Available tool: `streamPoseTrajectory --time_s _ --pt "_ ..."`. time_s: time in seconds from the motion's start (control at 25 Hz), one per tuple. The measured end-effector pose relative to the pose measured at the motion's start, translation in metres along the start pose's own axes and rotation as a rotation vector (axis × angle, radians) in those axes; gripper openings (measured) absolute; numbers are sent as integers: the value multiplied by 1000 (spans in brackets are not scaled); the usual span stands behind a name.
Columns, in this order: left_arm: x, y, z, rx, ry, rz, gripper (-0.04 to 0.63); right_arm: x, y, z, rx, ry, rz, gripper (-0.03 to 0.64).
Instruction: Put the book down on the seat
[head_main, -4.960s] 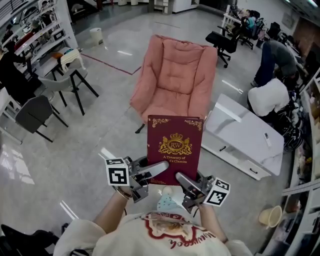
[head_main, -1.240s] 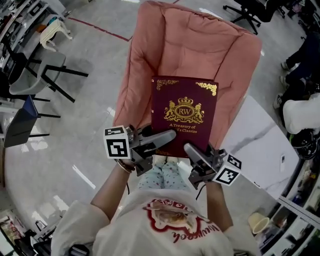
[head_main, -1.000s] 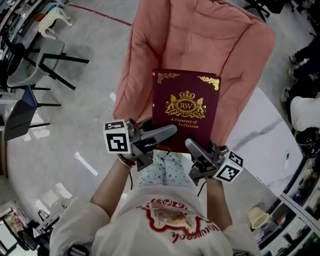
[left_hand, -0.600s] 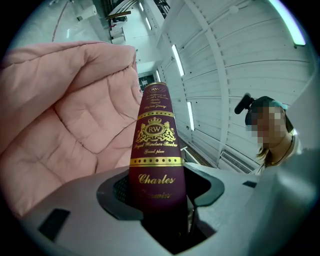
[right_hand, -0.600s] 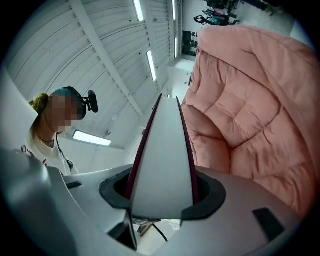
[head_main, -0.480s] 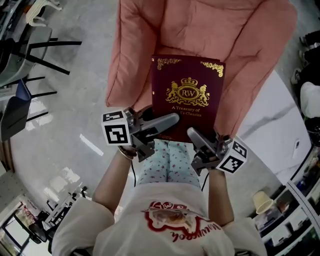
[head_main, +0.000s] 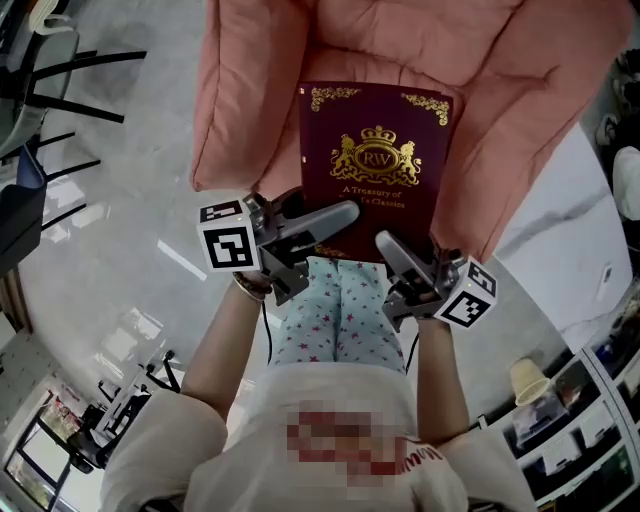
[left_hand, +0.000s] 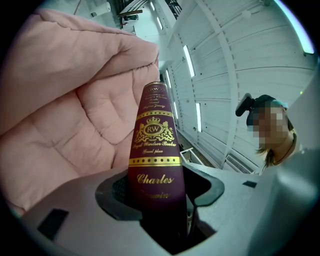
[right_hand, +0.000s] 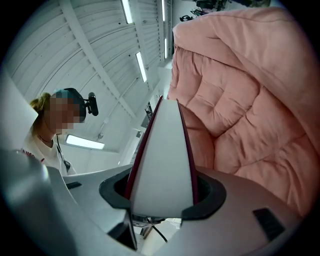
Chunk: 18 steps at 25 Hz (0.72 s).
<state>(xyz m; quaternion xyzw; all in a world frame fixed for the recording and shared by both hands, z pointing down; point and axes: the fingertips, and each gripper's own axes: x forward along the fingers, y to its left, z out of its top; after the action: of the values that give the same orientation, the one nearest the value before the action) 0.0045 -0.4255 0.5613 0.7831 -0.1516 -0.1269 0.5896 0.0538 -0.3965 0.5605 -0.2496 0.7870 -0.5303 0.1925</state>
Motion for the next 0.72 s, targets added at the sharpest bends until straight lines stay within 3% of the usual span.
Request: streamPoseTrajectory --time_s 0.52,0.72 --pt "-4 59 -21 -61 22 36 242 -5 -53 -26 52 -18 -63 221" --pt "-6 70 -24 -8 52 87 253 -7 -64 -35 61 -66 -46 221"
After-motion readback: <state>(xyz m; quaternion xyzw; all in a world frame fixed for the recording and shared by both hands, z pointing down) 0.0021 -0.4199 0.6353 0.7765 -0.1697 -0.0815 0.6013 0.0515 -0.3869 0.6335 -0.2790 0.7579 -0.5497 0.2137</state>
